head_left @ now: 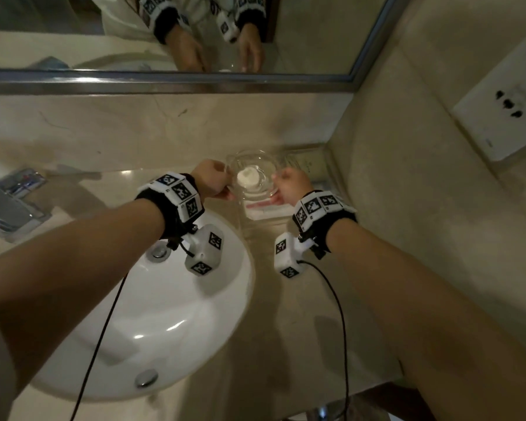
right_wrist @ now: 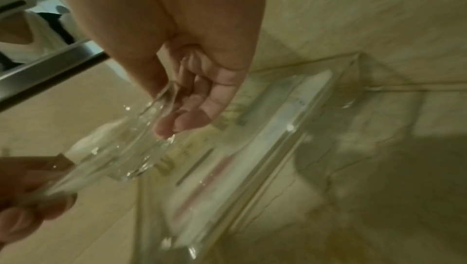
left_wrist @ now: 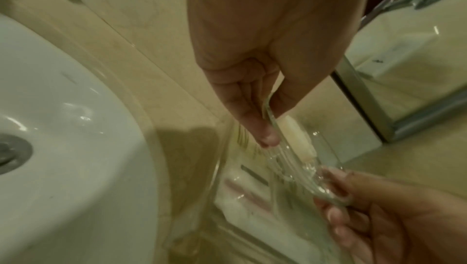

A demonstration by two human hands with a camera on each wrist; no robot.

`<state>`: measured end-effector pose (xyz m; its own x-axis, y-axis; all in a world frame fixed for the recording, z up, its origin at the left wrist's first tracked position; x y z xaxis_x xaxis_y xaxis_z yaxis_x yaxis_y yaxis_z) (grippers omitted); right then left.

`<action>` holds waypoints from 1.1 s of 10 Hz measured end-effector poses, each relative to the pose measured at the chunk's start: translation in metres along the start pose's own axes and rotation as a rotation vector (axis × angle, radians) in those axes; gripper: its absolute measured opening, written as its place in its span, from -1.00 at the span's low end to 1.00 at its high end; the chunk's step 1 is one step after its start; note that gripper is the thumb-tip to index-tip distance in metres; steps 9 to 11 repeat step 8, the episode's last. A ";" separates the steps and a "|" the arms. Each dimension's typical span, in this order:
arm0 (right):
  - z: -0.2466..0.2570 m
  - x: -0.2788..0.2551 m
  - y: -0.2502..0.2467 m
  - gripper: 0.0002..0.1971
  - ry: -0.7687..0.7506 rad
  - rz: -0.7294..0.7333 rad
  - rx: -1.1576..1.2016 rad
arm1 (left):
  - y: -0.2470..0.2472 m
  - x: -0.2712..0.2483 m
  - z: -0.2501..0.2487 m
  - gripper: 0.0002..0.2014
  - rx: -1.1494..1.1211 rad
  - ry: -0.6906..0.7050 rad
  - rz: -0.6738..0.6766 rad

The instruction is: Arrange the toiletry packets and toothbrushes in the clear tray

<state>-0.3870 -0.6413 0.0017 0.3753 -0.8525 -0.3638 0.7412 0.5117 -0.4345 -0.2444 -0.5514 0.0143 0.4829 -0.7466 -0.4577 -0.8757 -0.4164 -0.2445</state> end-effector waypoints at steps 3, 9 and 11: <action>-0.032 0.020 -0.054 -0.76 0.174 -0.105 -0.027 | 0.029 0.010 -0.013 -0.90 0.042 0.062 0.005; -0.051 0.037 -0.054 -0.63 0.305 -0.161 0.053 | -0.001 0.011 0.001 -0.88 0.052 0.084 -0.116; -0.051 0.037 -0.054 -0.63 0.305 -0.161 0.053 | -0.001 0.011 0.001 -0.88 0.052 0.084 -0.116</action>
Point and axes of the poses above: each hand's wrist, its own x-axis towards the middle knuckle, its own y-axis out of the palm, z = x × y, the point moved 3 cm from there along x, towards the middle knuckle, and after that the axes turned 4 degrees about -z, right-handed, at the moved point
